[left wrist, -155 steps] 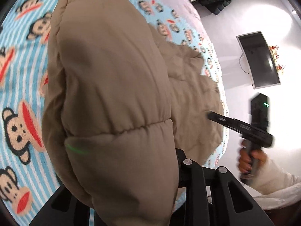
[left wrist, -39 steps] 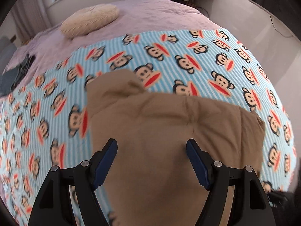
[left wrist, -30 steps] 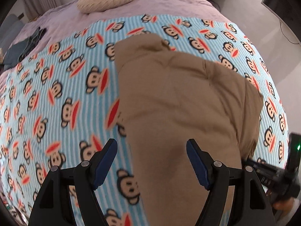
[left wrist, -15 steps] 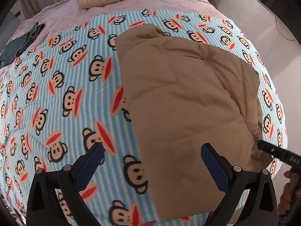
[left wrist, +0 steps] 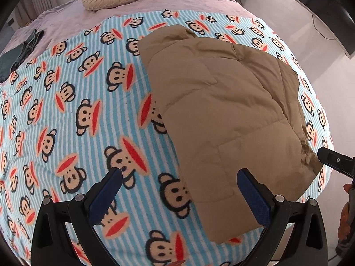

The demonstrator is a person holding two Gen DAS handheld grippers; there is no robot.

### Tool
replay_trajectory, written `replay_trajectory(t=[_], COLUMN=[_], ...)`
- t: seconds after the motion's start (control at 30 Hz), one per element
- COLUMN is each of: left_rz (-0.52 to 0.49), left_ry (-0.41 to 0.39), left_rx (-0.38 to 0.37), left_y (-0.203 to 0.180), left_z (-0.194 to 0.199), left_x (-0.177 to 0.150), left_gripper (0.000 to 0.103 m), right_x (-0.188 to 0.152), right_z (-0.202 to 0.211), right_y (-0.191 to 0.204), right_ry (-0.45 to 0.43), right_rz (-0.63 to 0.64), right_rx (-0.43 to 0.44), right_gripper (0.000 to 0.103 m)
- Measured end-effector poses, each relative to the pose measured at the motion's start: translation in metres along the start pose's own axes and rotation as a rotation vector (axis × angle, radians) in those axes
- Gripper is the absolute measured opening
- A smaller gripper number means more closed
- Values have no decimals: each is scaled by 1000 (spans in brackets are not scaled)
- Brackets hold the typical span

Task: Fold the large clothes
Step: 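Release the jacket with both tools and lift them away, then grasp the tan jacket bundle with both tools and lift it off the blanket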

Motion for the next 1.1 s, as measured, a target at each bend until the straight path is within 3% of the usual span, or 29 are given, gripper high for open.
replay_trajectory(t=[0.33,0.6,0.87,1.1], left_rz=[23,76,115,181], left_ry=[7,16,33,78], left_rx=[-9,36,53,-38], left_y=[5,1,-5,5], left_z=[-1,-8,-19,-33], left_x=[0,12,22,22], left_gripper=[103,103,103,103], right_x=[6,39,63,70], right_z=[5,-3,-22,-42], right_y=[-6,-20,-47,-64], right_ry=[-20,-4,69,148], right_rz=[-11,12,16,-1], right_rx=[3,44,89,209], right_gripper=[91,91,91,91])
Point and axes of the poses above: each gripper's, at about its wrist camera, not at the fingertips, and z roughly against the way its jaws point, y to its left, x to its top, the point moved 4 cm from there along -z, roughly the way its jaws point, and after that the axes turned 2 degrees about z, right-handed, at the moved point
